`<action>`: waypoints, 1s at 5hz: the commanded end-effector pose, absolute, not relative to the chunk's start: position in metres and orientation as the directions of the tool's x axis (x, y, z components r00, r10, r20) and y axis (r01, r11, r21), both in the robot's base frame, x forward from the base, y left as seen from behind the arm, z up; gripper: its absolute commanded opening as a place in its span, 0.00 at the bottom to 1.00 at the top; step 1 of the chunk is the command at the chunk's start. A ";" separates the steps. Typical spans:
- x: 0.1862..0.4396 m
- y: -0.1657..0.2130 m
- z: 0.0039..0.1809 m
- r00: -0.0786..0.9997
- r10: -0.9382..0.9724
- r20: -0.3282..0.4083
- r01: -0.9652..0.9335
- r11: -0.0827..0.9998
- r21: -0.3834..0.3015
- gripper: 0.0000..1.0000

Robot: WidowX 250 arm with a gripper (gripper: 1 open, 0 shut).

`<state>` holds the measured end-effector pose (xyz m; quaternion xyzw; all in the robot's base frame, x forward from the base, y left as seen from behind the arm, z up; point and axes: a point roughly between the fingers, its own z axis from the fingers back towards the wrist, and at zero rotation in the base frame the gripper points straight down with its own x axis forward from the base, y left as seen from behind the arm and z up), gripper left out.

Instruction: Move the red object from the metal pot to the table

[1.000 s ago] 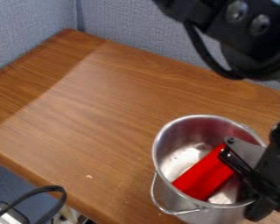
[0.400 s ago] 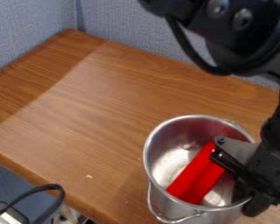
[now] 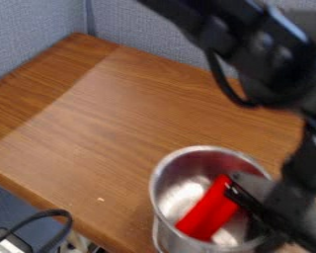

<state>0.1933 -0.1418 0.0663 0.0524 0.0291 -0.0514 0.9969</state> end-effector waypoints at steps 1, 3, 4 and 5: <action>0.202 -0.133 0.086 0.992 -0.118 -0.047 0.122 0.990 0.075 0.00; 0.197 -0.175 0.067 0.987 -0.157 -0.039 0.160 0.984 0.081 0.00; 0.195 -0.163 0.071 0.975 -0.215 -0.056 0.219 0.973 0.077 0.00; 0.194 -0.163 0.061 0.962 -0.267 -0.063 0.272 0.959 0.079 0.00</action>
